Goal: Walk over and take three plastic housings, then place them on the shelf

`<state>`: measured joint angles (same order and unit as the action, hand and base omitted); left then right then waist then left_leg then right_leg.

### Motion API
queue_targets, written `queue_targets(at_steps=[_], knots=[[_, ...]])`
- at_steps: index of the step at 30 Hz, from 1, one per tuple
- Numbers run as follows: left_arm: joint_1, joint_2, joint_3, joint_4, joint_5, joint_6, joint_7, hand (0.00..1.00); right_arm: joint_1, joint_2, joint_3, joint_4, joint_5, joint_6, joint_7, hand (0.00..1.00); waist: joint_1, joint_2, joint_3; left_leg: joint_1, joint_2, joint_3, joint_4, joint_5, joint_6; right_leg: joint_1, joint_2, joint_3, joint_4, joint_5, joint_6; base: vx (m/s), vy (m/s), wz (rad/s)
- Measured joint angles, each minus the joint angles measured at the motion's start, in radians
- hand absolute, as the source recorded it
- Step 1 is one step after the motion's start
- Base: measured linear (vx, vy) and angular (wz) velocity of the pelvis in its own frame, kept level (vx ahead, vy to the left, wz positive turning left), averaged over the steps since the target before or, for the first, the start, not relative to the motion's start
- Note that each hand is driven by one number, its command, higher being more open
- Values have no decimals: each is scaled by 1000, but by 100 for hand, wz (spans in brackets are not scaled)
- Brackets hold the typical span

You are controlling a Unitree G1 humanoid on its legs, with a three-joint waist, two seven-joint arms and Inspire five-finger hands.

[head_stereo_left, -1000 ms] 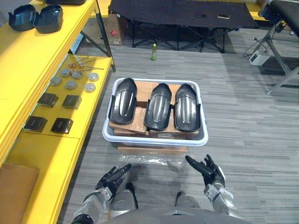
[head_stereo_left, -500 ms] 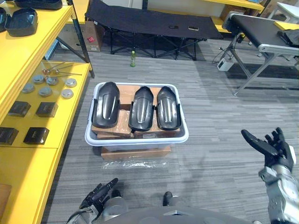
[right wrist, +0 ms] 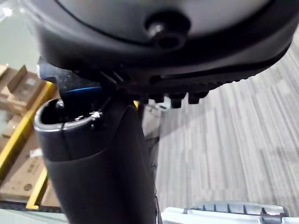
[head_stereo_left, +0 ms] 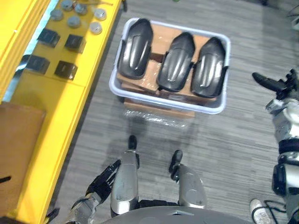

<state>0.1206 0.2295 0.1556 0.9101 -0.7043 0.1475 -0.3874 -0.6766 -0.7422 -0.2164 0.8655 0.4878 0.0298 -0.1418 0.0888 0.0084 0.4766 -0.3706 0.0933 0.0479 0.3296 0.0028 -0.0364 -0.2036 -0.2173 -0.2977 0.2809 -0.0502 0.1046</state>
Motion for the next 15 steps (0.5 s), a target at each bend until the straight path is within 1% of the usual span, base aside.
queue_targets(at_steps=[2, 3, 4, 6, 8, 11, 13, 15], knots=[[-2, 1, -1, 0, -2, -2, -6, 100, -21, -1, 20, 6, -3, 0, 1, 100, 0, 8, 4, -6, -5, 0, 2, 2, 3, -7, -5, 0, 5, -2, 2, 15, 47, 5], [-7, 3, -24, 0, -5, -16, -25, 100, -63, -13, 63, 35, -12, 3, 1, 100, -1, 28, 13, -19, -16, -5, 3, 4, 6, -19, -17, -4, 18, -7, 6, 13, 40, 11], [-10, 2, -32, 0, -11, -16, -30, 100, -72, -22, 73, 45, -12, 7, 1, 100, 1, 35, 14, -26, -18, -6, 5, 5, 8, -25, -19, -6, 19, -7, 6, 5, 46, 16], [-33, -1, -71, 7, -40, -16, -40, 100, -110, -73, 95, 98, -46, 34, 2, 100, 19, 63, 28, -48, -27, -15, 9, 9, 13, -47, -29, -14, 38, -11, 8, -11, 31, 14], [-37, -6, -83, 11, -58, -17, -44, 100, -149, -90, 112, 144, -82, 53, 3, 100, 21, 74, 32, -59, -33, -19, 9, 10, 15, -61, -37, -18, 53, -19, 11, -14, 20, 11], [-40, -19, -104, 31, -109, -20, -64, 100, -189, -99, 145, 161, -91, 69, 5, 100, 22, 87, 36, -67, -41, -21, 7, 12, 17, -78, -48, -19, 76, -28, 12, -10, 15, 6], [-43, -32, -111, 34, -125, -21, -78, 100, -231, -125, 196, 163, -118, 84, 7, 100, 27, 105, 37, -92, -49, -24, 9, 20, 18, -114, -62, -20, 113, -44, 12, -26, 9, 10], [-45, -36, -111, 34, -130, -21, -88, 100, -263, -131, 211, 164, -130, 105, 6, 100, 33, 109, 38, -113, -49, -27, 14, 24, 17, -143, -65, -19, 136, -51, 9, -27, -11, 5]])
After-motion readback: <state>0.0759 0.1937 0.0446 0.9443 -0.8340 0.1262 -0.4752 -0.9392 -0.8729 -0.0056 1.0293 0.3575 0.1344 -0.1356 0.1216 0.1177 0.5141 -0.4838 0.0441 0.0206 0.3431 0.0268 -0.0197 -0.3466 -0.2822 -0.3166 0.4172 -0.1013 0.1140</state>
